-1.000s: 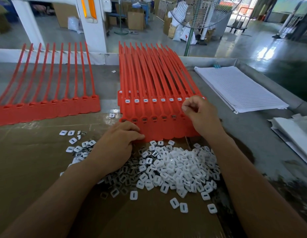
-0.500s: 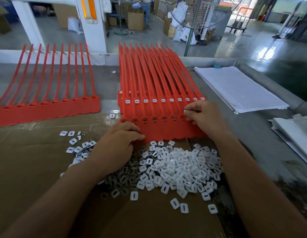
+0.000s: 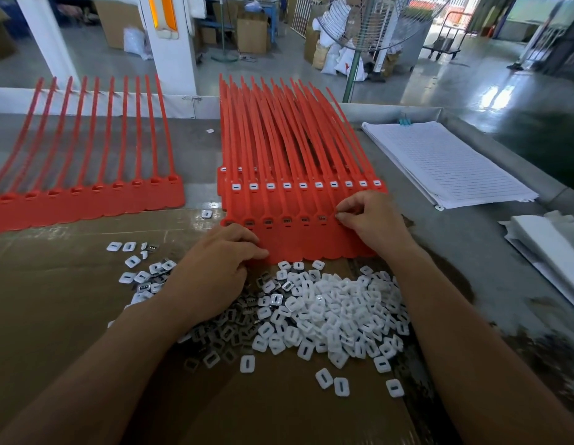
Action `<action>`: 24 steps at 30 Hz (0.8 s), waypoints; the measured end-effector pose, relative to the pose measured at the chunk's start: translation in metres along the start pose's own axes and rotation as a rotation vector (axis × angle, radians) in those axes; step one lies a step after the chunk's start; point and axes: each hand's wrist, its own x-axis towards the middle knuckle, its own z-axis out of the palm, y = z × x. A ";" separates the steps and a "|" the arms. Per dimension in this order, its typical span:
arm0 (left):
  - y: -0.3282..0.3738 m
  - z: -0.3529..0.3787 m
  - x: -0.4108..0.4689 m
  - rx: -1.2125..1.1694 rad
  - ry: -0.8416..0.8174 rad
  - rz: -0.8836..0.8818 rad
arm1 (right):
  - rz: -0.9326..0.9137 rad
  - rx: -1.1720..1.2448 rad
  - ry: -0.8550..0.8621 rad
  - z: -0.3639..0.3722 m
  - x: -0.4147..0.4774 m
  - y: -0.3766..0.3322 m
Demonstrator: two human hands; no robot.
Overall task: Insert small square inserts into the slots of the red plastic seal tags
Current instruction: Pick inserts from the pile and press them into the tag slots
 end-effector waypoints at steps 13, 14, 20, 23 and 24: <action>0.001 -0.001 -0.001 -0.007 -0.010 0.000 | -0.099 -0.123 -0.052 -0.009 -0.008 0.003; 0.001 -0.001 -0.001 -0.006 -0.013 0.000 | -0.123 -0.169 -0.074 -0.009 -0.008 0.003; 0.002 -0.002 -0.002 -0.007 -0.020 0.003 | -0.145 -0.339 -0.209 -0.009 -0.012 0.004; 0.002 -0.001 -0.003 0.000 -0.025 0.009 | -0.128 -0.257 -0.136 -0.009 -0.014 0.006; 0.002 -0.001 -0.004 0.004 -0.025 0.009 | -0.122 -0.228 -0.106 -0.008 -0.015 0.006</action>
